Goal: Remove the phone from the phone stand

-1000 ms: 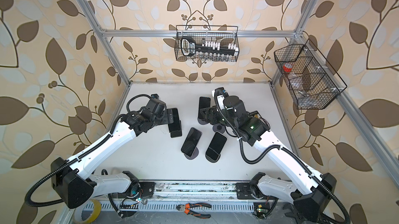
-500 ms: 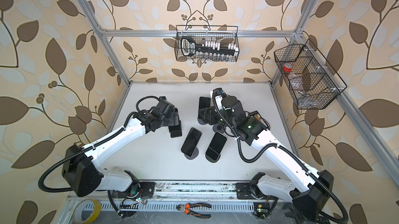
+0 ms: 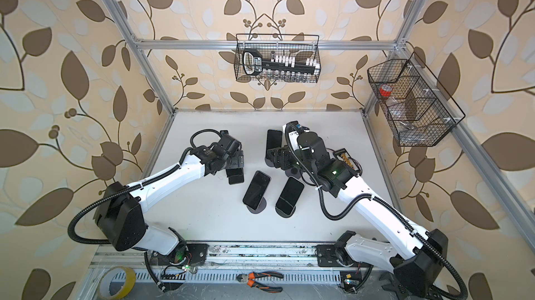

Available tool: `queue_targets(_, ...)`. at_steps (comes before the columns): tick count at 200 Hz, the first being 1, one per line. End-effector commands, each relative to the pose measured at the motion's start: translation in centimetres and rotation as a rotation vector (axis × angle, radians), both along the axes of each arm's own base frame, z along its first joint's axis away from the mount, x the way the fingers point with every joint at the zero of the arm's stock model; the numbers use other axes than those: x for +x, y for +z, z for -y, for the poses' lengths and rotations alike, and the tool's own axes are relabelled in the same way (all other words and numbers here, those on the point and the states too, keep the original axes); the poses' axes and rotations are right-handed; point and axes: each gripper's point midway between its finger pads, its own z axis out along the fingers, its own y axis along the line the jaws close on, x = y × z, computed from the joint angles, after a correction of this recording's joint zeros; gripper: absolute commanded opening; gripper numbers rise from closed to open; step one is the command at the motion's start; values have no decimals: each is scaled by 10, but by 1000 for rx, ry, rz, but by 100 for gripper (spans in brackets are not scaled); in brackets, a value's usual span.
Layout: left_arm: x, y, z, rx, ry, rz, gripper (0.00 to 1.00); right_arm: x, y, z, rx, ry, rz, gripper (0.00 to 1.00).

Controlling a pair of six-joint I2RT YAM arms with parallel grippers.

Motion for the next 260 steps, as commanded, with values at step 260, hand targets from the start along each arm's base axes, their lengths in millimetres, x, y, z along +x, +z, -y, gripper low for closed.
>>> queue_targets(260, 23, -4, -8, 41, 204, 92, 96, 5, -10, -6, -19, 17, 7, 77)
